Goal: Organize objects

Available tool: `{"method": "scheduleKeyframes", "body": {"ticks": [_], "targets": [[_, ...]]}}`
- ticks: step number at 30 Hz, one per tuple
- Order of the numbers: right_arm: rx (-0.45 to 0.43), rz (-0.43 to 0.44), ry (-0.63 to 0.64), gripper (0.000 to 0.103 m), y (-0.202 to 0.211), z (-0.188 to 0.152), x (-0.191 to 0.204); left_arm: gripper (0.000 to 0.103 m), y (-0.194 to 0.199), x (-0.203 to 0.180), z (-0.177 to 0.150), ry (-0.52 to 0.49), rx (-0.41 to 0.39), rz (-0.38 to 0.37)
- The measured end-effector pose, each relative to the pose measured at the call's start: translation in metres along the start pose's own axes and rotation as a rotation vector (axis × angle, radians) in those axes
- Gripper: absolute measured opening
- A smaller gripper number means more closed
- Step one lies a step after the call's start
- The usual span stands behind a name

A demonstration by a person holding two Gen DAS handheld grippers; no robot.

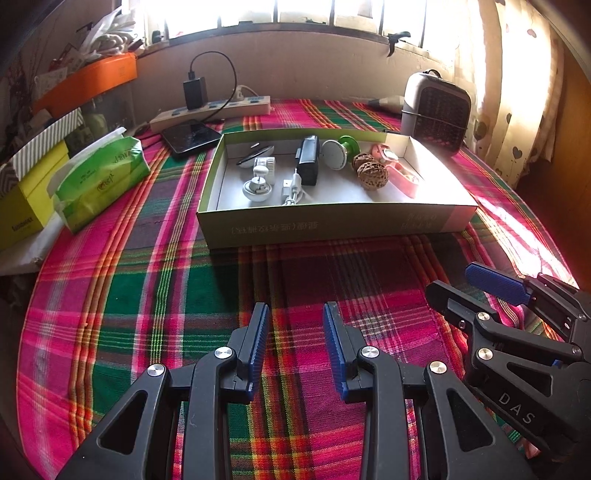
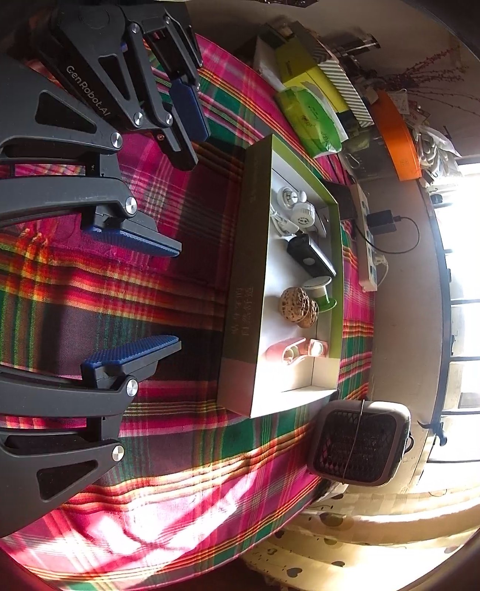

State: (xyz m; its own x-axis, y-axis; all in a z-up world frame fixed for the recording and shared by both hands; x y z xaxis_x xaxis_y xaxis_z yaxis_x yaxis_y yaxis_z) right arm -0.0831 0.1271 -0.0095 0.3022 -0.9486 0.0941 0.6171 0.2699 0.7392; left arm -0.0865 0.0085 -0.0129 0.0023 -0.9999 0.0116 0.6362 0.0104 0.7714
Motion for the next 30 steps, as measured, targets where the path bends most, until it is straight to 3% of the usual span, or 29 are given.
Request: {"method": "scheduleKeyframes", "body": {"ticks": [14,30], "targets": [[0.033,-0.070,0.002,0.047,0.005,-0.015,0.002,0.029,0.005,-0.002,-0.012,-0.006,-0.008,0.041],[0.053,-0.100,-0.043,0.063,0.003,-0.018,-0.007,0.029,0.005,-0.003,-0.013,0.007,-0.007,0.048]]}}
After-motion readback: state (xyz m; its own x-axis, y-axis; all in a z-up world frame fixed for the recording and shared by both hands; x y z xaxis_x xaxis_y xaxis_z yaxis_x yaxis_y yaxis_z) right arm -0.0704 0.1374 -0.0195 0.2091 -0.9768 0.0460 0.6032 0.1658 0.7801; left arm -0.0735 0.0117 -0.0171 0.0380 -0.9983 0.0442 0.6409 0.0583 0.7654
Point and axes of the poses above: each gripper's, at about its wrist camera, not at the fingertips, and y roughly against the way its jaws point, x to its left, z to its top, the point moved 3 cm from there along -y, roughly the way its jaws point, and after that the axes turned 3 degrees about z, right-handed, at the moved point
